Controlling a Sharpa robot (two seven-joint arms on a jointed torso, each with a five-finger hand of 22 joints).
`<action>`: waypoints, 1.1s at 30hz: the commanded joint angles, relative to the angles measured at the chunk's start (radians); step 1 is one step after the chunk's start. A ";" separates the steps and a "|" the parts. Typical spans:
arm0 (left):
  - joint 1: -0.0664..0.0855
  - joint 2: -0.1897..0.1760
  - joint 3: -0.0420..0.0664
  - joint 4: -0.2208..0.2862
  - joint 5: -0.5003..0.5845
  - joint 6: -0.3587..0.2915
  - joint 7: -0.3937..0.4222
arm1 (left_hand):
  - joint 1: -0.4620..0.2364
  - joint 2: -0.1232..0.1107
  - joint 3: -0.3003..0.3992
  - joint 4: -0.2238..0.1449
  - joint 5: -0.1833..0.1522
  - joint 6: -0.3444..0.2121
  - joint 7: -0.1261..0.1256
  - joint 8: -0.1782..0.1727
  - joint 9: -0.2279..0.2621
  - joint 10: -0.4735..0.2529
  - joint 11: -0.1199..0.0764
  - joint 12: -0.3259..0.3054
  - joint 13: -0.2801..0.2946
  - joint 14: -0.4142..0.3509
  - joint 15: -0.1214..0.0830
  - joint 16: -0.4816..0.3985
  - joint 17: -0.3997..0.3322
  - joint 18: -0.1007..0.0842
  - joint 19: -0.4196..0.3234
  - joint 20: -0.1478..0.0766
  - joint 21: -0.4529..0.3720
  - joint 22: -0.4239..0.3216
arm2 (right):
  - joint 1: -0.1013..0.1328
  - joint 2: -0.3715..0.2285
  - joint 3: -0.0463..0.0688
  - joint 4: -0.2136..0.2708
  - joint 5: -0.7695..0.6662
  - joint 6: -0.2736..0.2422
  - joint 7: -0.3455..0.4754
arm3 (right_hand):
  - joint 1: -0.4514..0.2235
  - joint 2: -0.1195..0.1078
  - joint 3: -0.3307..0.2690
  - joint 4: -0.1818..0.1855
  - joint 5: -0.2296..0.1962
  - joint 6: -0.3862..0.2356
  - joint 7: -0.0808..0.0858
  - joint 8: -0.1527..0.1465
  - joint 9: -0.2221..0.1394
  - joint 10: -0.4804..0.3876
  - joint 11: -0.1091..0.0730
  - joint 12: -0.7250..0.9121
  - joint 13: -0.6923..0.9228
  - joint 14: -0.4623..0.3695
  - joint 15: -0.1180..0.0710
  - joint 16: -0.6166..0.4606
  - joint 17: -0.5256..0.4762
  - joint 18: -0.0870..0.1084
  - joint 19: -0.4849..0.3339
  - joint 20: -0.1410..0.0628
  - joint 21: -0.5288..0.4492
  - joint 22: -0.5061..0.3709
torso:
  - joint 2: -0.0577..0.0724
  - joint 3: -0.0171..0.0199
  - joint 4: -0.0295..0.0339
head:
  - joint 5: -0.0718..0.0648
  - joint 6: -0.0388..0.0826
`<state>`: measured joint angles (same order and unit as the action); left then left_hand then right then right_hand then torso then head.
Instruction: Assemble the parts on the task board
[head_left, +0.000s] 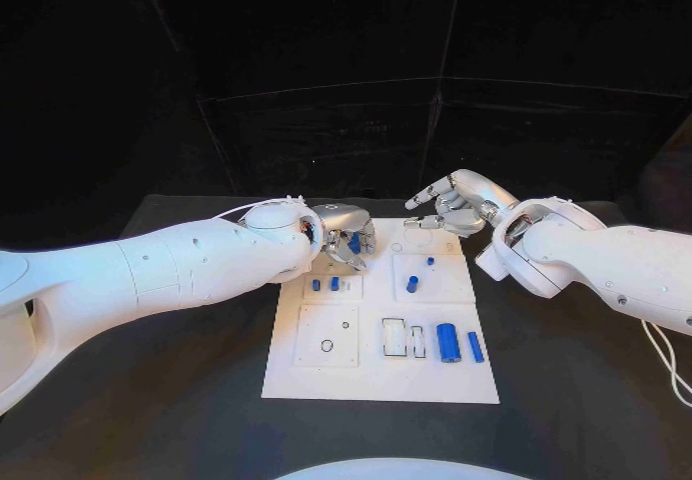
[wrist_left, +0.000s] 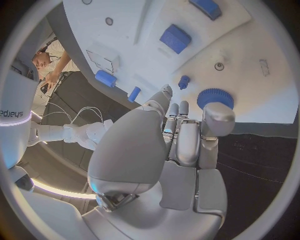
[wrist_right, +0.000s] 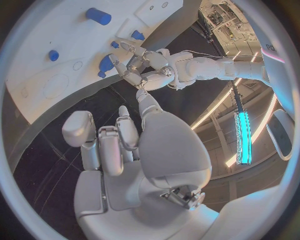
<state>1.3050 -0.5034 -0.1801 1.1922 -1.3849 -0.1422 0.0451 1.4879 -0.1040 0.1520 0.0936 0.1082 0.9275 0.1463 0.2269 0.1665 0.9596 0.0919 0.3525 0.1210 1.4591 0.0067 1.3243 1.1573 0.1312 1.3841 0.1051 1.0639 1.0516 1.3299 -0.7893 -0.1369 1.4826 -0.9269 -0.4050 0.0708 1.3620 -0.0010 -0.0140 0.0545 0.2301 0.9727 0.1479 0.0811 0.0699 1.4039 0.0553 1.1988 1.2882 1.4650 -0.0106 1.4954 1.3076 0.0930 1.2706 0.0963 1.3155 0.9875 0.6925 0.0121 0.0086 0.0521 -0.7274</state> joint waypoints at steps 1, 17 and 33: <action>0.002 0.002 0.001 0.001 -0.045 0.028 0.004 | -0.011 0.000 -0.001 -0.006 0.000 0.012 0.000 -0.004 -0.003 0.010 -0.001 -0.007 -0.004 0.023 -0.003 0.007 -0.001 -0.013 0.009 -0.001 0.010 0.007 | 0.002 0.001 0.001 0.002 0.002 -0.008 0.007 | 0.001 0.007 -0.004 -0.004 0.001 0.005 0.000 -0.006 -0.001 -0.007 0.002 0.000 0.001 0.072 -0.004 -0.005 0.109 0.016 -0.007 -0.002 -0.005 -0.001 | 0.000 0.0000 0.0004 | 0.001 -0.001; 0.001 -0.004 0.001 0.007 -0.080 0.077 -0.043 | -0.016 0.003 0.012 -0.011 0.002 0.043 -0.008 -0.010 -0.014 0.053 -0.010 -0.018 -0.021 0.029 -0.011 0.007 -0.017 -0.019 0.027 -0.008 0.044 0.040 | 0.002 0.001 0.001 0.002 0.002 -0.007 0.007 | 0.001 0.007 -0.004 -0.004 0.001 0.005 0.000 -0.006 -0.001 -0.007 0.002 0.000 0.001 0.072 -0.004 -0.005 0.109 0.016 -0.007 -0.002 -0.005 -0.001 | 0.000 0.0002 0.0000 | 0.001 -0.003; -0.006 0.018 0.001 -0.030 -0.090 0.091 -0.058 | -0.011 0.019 0.052 -0.016 0.004 0.066 -0.010 -0.019 -0.025 0.083 -0.014 -0.038 -0.037 0.030 -0.016 0.006 -0.032 -0.022 0.033 -0.013 0.055 0.051 | 0.002 0.004 0.001 0.001 0.002 -0.007 0.007 | 0.001 0.007 -0.004 -0.004 0.001 0.005 0.000 -0.006 -0.001 -0.007 0.002 0.000 0.001 0.072 -0.004 -0.005 0.109 0.016 -0.007 -0.002 -0.005 -0.001 | 0.000 0.0005 0.0002 | 0.000 -0.005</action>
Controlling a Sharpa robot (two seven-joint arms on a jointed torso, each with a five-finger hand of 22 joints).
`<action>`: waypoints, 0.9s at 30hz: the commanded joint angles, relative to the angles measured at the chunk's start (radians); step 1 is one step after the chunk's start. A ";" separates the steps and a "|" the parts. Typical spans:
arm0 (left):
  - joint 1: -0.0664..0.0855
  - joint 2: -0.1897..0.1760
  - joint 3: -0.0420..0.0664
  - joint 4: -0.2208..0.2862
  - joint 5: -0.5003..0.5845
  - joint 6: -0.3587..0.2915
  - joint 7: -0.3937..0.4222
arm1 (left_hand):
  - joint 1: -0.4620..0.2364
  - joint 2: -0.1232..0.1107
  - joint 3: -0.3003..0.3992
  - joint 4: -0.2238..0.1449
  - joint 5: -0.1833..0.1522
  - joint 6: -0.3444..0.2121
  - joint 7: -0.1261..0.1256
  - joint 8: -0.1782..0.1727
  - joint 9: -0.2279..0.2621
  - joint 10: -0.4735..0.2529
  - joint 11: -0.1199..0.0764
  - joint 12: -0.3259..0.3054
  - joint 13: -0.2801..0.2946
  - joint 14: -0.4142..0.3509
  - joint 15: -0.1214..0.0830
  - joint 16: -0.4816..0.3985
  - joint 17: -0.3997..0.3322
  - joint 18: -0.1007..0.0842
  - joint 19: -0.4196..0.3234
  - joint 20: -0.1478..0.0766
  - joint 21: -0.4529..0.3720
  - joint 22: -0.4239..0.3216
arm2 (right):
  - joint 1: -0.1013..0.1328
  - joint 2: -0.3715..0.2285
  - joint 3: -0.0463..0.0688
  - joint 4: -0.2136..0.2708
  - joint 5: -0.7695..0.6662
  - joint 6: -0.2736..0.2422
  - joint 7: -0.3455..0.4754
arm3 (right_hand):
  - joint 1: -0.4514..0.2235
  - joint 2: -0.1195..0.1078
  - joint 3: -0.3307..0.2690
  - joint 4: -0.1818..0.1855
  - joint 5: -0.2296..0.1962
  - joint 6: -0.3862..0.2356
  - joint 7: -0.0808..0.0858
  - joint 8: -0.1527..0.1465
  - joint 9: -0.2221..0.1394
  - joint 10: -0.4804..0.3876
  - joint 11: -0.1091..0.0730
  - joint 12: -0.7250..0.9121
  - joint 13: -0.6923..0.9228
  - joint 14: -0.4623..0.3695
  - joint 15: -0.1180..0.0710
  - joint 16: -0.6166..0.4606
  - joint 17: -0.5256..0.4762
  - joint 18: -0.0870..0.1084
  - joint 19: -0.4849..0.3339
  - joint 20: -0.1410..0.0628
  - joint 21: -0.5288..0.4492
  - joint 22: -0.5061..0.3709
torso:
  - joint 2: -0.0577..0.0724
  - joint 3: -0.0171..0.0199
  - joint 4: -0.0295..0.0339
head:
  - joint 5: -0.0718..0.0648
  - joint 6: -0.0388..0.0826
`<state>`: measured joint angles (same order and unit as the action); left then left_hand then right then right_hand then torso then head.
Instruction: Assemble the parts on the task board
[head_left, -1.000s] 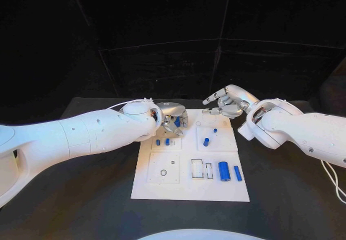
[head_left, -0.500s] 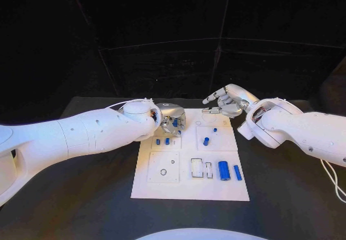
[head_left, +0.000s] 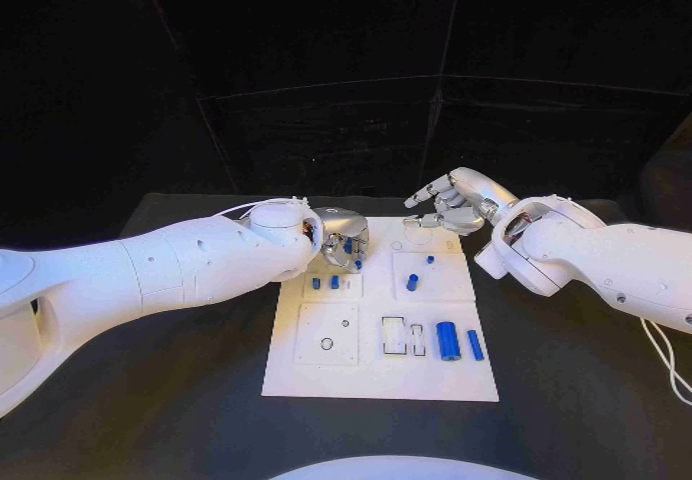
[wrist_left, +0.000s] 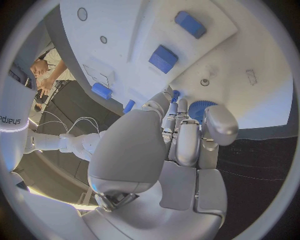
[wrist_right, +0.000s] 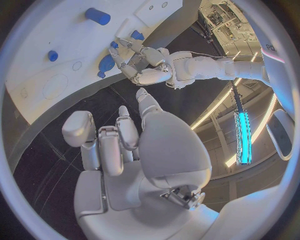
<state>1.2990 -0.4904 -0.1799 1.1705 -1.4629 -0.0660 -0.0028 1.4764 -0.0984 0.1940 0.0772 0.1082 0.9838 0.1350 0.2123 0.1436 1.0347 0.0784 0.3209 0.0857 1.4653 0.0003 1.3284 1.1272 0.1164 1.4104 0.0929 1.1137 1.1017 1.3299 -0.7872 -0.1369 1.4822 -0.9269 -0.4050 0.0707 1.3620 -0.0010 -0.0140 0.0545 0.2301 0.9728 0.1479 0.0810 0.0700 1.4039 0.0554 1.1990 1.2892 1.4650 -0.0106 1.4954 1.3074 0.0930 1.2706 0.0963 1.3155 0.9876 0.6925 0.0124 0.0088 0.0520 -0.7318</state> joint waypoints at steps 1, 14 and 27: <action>-0.001 0.008 0.001 -0.012 -0.012 0.016 -0.009 | -0.001 0.015 0.015 0.001 0.004 0.011 0.001 -0.005 -0.003 0.010 -0.001 -0.009 -0.004 0.024 -0.010 0.002 -0.003 -0.007 0.007 -0.001 0.005 0.001 | 0.002 0.002 0.001 0.002 0.002 -0.007 0.007 | 0.001 0.007 -0.004 -0.004 0.001 0.005 0.000 -0.006 -0.001 -0.007 0.002 -0.001 0.000 0.072 -0.004 -0.005 0.109 0.016 -0.007 -0.002 -0.005 -0.001 | 0.000 0.0002 -0.0003 | 0.000 0.000; -0.006 0.022 0.001 -0.030 -0.013 0.036 -0.002 | -0.013 0.015 0.043 0.003 0.002 0.033 -0.005 -0.009 -0.009 0.038 -0.006 -0.024 -0.013 0.024 -0.014 0.002 -0.013 -0.009 0.011 -0.004 0.016 0.013 | 0.002 0.004 0.001 0.002 0.002 -0.006 0.007 | 0.003 0.008 -0.004 -0.004 0.002 0.005 0.000 -0.006 -0.001 -0.006 0.002 0.001 0.001 0.072 -0.005 -0.004 0.111 0.016 -0.006 -0.002 -0.005 0.000 | 0.000 0.0004 0.0008 | -0.002 -0.002; -0.009 0.017 0.001 -0.027 -0.002 -0.029 0.009 | -0.013 0.029 0.102 -0.004 0.000 0.062 -0.009 -0.014 -0.016 0.073 -0.012 -0.049 -0.018 0.024 -0.020 0.004 -0.024 -0.013 0.017 -0.010 0.031 0.029 | 0.002 0.005 0.001 0.001 0.002 -0.006 0.008 | 0.003 0.008 -0.004 -0.004 0.002 0.005 0.000 -0.006 -0.001 -0.006 0.002 0.001 0.001 0.072 -0.005 -0.004 0.111 0.016 -0.006 -0.002 -0.005 0.000 | 0.000 0.0000 0.0000 | -0.001 0.000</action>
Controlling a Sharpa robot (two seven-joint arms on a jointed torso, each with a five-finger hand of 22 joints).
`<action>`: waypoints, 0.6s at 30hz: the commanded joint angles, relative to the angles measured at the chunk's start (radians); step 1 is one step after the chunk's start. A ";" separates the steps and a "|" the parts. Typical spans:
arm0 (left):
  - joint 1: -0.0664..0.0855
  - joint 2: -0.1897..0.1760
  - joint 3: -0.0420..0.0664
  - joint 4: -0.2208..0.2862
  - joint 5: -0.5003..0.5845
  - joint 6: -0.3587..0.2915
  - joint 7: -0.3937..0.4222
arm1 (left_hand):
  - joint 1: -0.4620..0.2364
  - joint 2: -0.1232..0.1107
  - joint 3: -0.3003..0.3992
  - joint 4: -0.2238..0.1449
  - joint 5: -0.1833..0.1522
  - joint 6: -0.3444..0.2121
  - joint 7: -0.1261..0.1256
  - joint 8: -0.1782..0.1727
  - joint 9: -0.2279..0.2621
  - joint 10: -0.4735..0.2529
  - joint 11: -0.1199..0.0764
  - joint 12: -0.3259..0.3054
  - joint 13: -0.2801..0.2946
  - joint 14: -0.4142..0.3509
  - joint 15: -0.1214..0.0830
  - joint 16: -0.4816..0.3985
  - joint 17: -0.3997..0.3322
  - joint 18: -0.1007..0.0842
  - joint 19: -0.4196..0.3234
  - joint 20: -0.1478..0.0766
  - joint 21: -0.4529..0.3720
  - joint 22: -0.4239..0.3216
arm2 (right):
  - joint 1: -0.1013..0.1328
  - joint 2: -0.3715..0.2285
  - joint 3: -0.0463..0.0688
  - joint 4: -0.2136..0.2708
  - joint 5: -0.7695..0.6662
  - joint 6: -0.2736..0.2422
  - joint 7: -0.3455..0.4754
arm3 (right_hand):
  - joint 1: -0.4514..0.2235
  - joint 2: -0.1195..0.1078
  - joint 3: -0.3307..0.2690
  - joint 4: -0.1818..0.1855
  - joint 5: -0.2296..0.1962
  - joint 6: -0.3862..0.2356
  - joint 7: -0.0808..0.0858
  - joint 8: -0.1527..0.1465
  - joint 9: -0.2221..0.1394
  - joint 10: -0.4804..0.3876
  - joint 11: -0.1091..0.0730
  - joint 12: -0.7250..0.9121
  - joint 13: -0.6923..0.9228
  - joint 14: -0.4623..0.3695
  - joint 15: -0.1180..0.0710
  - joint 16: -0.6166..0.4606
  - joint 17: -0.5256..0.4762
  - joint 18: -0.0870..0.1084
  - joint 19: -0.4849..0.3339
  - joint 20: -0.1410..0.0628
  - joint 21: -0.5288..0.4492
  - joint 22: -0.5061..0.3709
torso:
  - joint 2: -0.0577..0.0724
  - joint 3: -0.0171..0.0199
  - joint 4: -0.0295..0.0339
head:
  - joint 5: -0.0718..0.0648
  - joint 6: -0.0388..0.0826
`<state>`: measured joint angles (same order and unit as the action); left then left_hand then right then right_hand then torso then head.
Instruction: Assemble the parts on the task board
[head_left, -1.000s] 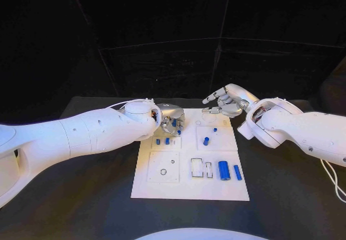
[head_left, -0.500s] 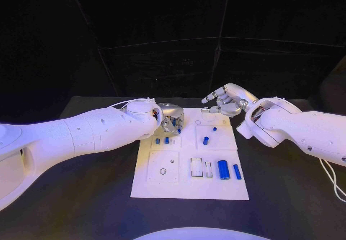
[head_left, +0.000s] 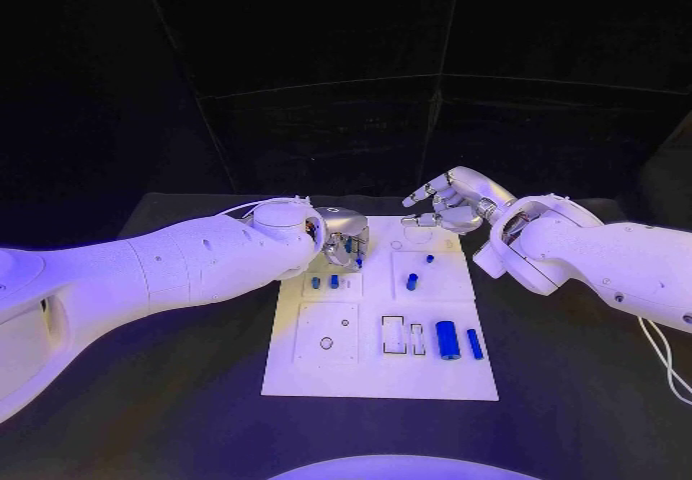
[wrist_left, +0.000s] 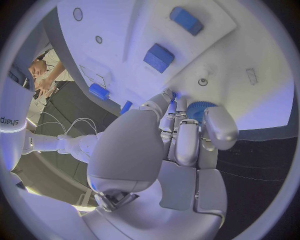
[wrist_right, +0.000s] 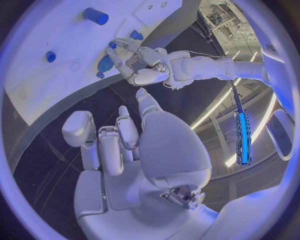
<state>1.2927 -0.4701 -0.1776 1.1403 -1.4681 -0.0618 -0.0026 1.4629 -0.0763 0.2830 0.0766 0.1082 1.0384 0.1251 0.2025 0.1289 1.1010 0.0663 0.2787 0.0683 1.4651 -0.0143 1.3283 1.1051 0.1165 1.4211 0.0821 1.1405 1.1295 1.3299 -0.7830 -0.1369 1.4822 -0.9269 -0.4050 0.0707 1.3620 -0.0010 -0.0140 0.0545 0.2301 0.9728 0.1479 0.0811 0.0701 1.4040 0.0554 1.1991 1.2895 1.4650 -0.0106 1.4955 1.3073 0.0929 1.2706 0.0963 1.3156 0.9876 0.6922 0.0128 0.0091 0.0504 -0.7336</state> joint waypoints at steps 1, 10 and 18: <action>-0.003 -0.005 -0.001 0.005 0.010 -0.043 0.010 | 0.006 0.009 0.027 -0.009 -0.001 0.011 0.002 -0.006 -0.002 0.012 -0.001 -0.012 -0.001 0.024 -0.006 0.005 -0.002 -0.013 0.007 0.000 0.005 0.002 | 0.002 0.001 0.001 0.001 0.002 -0.006 0.008 | 0.003 0.008 -0.004 -0.004 0.002 0.005 0.000 -0.006 -0.001 -0.006 0.002 0.001 0.001 0.072 -0.005 -0.004 0.111 0.016 -0.006 -0.002 -0.005 0.000 | 0.000 -0.0004 -0.0002 | 0.000 0.002; -0.004 -0.048 0.013 0.054 0.072 -0.115 0.027 | -0.007 -0.008 0.081 -0.026 -0.002 0.024 0.005 -0.017 -0.008 0.031 0.001 -0.040 -0.001 0.023 -0.004 0.005 -0.015 -0.015 0.010 0.000 0.013 0.011 | 0.002 0.000 0.001 -0.002 0.002 -0.006 0.008 | 0.003 0.008 -0.004 -0.004 0.002 0.005 0.000 -0.006 -0.001 -0.006 0.002 0.001 0.001 0.072 -0.005 -0.004 0.111 0.016 -0.006 -0.002 -0.005 0.000 | -0.001 -0.0003 -0.0002 | -0.005 0.005; -0.004 -0.101 0.048 0.110 0.110 -0.125 0.027 | -0.014 -0.015 0.094 -0.030 -0.003 0.029 0.005 -0.019 -0.010 0.039 0.000 -0.046 0.000 0.021 -0.004 0.002 -0.026 -0.015 0.011 0.000 0.016 0.014 | 0.002 -0.001 0.001 -0.005 0.002 -0.006 0.008 | 0.003 0.009 -0.005 -0.003 0.003 0.006 0.000 -0.006 -0.001 -0.006 0.002 0.001 0.000 0.072 -0.005 -0.004 0.112 0.016 -0.006 -0.002 -0.005 0.000 | -0.002 -0.0007 0.0031 | -0.005 0.007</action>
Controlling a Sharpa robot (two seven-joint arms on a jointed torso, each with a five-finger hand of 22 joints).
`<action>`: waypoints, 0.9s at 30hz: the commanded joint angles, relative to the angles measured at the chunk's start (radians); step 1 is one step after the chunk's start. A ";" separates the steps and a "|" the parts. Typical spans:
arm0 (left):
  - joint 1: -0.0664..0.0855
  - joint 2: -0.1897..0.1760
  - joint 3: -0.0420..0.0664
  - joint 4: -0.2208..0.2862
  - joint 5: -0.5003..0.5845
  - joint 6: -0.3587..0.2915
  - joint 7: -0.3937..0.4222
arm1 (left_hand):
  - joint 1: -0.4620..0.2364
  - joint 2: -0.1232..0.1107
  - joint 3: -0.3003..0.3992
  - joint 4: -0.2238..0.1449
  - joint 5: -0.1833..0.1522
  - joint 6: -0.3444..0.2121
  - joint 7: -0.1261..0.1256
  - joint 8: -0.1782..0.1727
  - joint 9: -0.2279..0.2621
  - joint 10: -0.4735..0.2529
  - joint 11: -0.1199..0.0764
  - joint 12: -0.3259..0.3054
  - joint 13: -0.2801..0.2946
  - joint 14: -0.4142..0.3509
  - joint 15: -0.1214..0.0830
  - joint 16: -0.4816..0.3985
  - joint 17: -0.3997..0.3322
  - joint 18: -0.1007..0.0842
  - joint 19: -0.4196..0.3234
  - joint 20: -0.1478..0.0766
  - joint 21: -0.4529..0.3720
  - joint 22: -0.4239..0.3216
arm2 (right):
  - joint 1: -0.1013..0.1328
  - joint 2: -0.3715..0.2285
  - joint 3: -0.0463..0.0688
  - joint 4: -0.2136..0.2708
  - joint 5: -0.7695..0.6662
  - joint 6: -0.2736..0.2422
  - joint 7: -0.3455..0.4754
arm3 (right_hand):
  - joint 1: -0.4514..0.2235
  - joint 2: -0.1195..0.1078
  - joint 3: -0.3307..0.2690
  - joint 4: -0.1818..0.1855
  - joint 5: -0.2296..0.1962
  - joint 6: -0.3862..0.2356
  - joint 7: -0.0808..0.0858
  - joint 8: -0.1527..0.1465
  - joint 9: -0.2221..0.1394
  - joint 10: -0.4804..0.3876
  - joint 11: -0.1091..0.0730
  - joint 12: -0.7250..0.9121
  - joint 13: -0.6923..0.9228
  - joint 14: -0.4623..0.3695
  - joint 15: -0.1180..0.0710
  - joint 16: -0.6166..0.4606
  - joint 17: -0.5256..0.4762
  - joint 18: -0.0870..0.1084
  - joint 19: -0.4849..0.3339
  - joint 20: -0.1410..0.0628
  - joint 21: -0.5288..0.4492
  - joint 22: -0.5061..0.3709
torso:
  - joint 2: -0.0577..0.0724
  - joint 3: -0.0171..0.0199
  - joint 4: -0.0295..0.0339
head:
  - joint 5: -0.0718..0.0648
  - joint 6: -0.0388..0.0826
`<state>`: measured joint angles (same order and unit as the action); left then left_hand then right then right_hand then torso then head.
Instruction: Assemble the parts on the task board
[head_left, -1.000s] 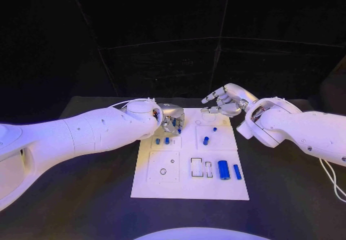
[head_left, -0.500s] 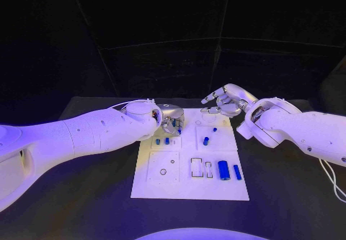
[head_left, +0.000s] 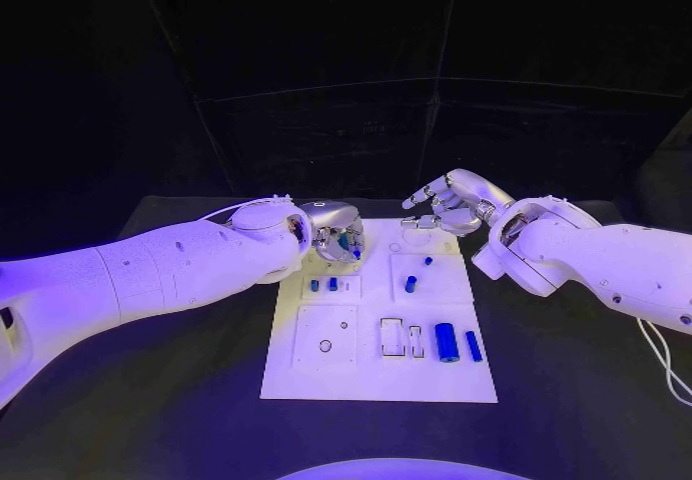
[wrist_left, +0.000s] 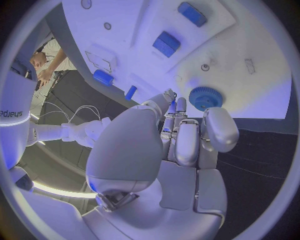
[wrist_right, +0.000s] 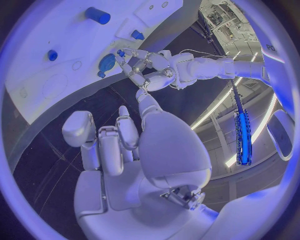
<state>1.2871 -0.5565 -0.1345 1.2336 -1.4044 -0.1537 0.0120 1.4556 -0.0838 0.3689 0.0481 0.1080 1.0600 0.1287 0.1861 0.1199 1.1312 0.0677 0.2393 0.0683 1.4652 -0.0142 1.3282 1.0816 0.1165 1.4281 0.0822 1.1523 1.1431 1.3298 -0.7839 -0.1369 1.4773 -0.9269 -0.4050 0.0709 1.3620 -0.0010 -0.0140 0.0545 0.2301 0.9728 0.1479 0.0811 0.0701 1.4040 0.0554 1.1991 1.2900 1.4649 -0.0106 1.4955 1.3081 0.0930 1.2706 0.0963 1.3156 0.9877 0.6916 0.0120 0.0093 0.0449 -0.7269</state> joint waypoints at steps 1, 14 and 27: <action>0.002 -0.021 0.007 0.022 0.048 -0.033 0.011 | -0.007 -0.007 0.008 -0.001 -0.003 0.008 0.001 -0.003 0.000 0.008 -0.001 -0.006 0.000 0.021 -0.004 0.002 -0.002 -0.015 0.004 0.000 0.004 0.001 | 0.002 0.000 0.001 0.000 0.002 -0.006 0.008 | 0.003 0.009 -0.005 -0.003 0.003 0.006 0.000 -0.006 -0.001 -0.006 0.002 0.001 0.000 0.072 -0.005 -0.004 0.111 0.016 -0.006 -0.002 -0.005 0.000 | -0.001 0.0003 0.0029 | 0.001 0.001; 0.006 -0.133 0.018 0.083 0.065 0.018 -0.016 | -0.013 -0.012 0.016 -0.004 -0.003 0.012 0.000 -0.004 -0.001 0.014 -0.002 -0.011 0.001 0.021 -0.005 0.002 -0.006 -0.016 0.005 0.000 0.007 0.004 | 0.002 -0.004 0.001 -0.003 0.002 -0.005 0.006 | 0.003 0.009 -0.005 -0.003 0.003 0.006 0.000 -0.006 -0.001 -0.006 0.002 0.001 0.000 0.072 -0.005 -0.004 0.111 0.016 -0.006 -0.002 -0.005 0.000 | 0.000 0.0005 0.0010 | 0.005 0.004; -0.004 -0.138 0.014 0.055 0.072 0.053 -0.020 | -0.019 -0.020 0.020 -0.007 -0.004 0.014 0.000 -0.006 -0.002 0.017 -0.002 -0.015 0.001 0.020 -0.005 0.002 -0.009 -0.016 0.004 -0.001 0.006 0.003 | 0.002 -0.002 0.001 -0.005 0.002 -0.004 0.007 | 0.003 0.010 -0.005 -0.003 0.004 0.006 0.000 -0.005 -0.001 -0.006 0.002 0.000 -0.001 0.072 -0.005 -0.004 0.111 0.016 -0.006 -0.002 -0.005 0.000 | 0.001 0.0002 -0.0012 | 0.013 0.005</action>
<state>1.2832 -0.6963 -0.1204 1.2904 -1.3409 -0.1258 -0.0025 1.4432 -0.0963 0.3825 0.0400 0.1080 1.0672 0.1288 0.1859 0.1191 1.1418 0.0641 0.2275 0.0686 1.4652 -0.0141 1.3282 1.0737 0.1165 1.4281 0.0822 1.1558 1.1456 1.3298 -0.7866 -0.1369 1.4718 -0.9268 -0.4049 0.0706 1.3620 -0.0010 -0.0140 0.0545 0.2301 0.9727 0.1479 0.0810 0.0701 1.4040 0.0554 1.1991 1.2905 1.4650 -0.0106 1.4955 1.3077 0.0929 1.2706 0.0963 1.3156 0.9877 0.6922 0.0120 0.0089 0.0561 -0.7216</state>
